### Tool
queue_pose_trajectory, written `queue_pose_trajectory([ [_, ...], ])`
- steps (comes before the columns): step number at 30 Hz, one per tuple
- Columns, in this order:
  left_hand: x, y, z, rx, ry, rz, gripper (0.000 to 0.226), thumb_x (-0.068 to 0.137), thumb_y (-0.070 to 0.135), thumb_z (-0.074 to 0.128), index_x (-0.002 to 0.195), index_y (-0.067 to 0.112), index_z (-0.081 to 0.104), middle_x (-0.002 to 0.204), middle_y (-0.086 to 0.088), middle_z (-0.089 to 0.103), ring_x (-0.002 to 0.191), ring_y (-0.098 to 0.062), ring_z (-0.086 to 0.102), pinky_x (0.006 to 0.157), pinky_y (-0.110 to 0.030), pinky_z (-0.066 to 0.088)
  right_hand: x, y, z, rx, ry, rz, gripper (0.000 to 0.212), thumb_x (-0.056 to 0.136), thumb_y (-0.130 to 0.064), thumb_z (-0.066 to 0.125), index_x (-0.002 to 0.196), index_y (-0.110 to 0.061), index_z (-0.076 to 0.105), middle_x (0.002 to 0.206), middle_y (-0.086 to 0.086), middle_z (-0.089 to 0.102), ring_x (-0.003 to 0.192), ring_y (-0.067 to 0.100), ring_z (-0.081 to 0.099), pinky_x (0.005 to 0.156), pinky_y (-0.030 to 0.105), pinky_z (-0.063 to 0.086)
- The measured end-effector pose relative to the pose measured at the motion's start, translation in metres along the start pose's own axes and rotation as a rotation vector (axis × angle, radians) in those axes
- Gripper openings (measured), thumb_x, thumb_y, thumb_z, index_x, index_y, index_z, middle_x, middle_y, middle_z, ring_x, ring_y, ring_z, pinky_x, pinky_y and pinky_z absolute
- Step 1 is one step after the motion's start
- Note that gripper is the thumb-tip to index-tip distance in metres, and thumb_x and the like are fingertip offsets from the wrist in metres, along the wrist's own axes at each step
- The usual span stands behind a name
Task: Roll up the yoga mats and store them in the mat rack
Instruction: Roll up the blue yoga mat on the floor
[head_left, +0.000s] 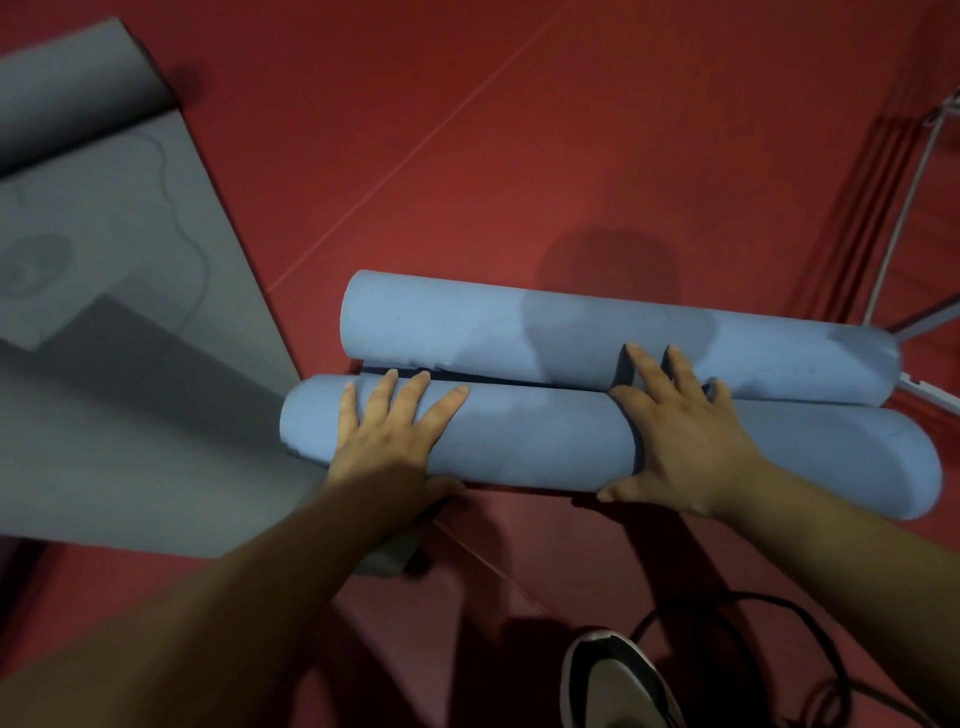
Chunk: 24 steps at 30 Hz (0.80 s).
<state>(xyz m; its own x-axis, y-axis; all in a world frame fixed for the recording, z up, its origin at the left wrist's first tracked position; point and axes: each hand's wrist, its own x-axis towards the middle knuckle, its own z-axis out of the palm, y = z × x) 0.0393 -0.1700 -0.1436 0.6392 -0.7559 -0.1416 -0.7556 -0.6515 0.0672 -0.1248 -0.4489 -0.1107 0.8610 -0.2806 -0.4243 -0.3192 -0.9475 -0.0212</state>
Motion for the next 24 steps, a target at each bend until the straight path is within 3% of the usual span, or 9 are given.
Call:
queue_pose_trajectory([
  [5,0.008,-0.002,-0.017,-0.009,-0.026,-0.01,0.117,0.069,0.076,0.072,0.156,0.049,-0.001,0.167,-0.001,0.016,0.155,-0.031,0.008,0.119,-0.064,-0.003,-0.001,0.004,-0.007,0.043,0.132,-0.056,0.109,0.055,-0.096,0.05,0.142,-0.032,0.049,0.168,-0.004,0.007,0.15,0.037,0.017,0.104,0.068,0.035],
  [10,0.023,-0.009,-0.049,0.053,-0.028,0.046,0.111,0.073,0.078,0.066,0.158,0.047,0.002,0.166,0.001,0.016,0.154,-0.028,0.007,0.119,-0.065,-0.005,-0.004,0.007,-0.017,0.156,0.203,-0.05,0.107,0.054,-0.097,0.05,0.141,-0.035,0.052,0.168,-0.009,0.015,0.149,0.026,0.027,0.107,0.065,0.035],
  [13,0.024,-0.016,-0.069,0.109,-0.038,0.105,0.107,0.071,0.082,0.063,0.158,0.046,0.011,0.162,0.0,0.027,0.148,-0.03,0.021,0.118,-0.067,0.004,-0.008,0.004,-0.025,0.241,0.217,-0.061,0.108,0.051,-0.095,0.056,0.141,-0.036,0.052,0.165,-0.011,0.022,0.145,0.016,0.036,0.106,0.06,0.038],
  [18,0.01,-0.026,-0.094,0.224,0.101,0.235,0.102,0.059,0.088,0.055,0.148,0.04,0.041,0.135,-0.003,0.057,0.115,-0.035,0.052,0.102,-0.056,0.042,-0.023,0.002,-0.031,0.339,0.226,-0.112,0.108,0.049,-0.092,0.066,0.14,-0.036,0.055,0.155,-0.013,0.032,0.135,0.015,0.042,0.105,0.049,0.044],
  [24,-0.027,-0.019,-0.081,0.184,0.064,0.192,0.102,0.054,0.088,0.057,0.143,0.04,0.047,0.121,0.0,0.062,0.098,-0.032,0.057,0.085,-0.048,0.05,-0.032,-0.005,-0.026,0.281,0.116,-0.166,0.11,0.046,-0.095,0.065,0.141,-0.038,0.053,0.161,-0.011,0.028,0.145,0.014,0.031,0.11,0.05,0.04],
])
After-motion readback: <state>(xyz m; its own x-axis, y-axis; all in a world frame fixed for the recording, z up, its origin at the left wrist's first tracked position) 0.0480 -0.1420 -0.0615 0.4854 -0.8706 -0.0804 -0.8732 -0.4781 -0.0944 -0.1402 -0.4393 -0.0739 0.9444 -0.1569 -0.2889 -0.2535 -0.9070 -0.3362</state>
